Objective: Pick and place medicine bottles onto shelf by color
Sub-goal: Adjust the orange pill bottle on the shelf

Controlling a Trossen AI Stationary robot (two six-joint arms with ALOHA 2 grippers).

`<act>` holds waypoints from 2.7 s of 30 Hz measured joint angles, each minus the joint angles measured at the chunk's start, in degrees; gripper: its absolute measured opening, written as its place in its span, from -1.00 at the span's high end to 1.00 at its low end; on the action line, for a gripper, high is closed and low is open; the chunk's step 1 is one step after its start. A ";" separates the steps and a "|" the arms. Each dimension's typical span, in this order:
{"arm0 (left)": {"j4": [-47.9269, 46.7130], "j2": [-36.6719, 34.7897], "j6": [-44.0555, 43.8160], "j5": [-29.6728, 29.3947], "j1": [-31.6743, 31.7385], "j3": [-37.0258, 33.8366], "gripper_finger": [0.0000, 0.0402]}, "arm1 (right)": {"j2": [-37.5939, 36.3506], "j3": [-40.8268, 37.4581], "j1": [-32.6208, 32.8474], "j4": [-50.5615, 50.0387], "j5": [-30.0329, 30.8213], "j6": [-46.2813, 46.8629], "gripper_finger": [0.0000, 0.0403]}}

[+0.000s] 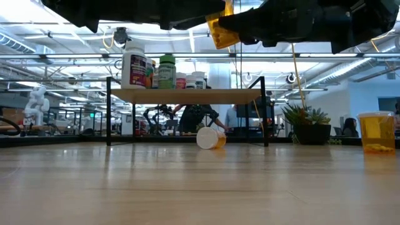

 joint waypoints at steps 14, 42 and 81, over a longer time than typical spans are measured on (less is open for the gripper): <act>-4.80 -0.03 -0.53 -3.68 0.11 0.00 -0.07 | -1.57 0.00 0.54 -7.07 10.08 6.54 -0.58; -19.55 -0.07 -16.42 -0.20 0.47 -0.48 -0.07 | 0.31 10.38 5.74 -28.27 15.49 15.80 -0.65; -17.09 4.35 -21.60 3.98 0.12 -0.64 -0.21 | 9.12 10.29 6.26 -23.62 13.61 14.90 0.03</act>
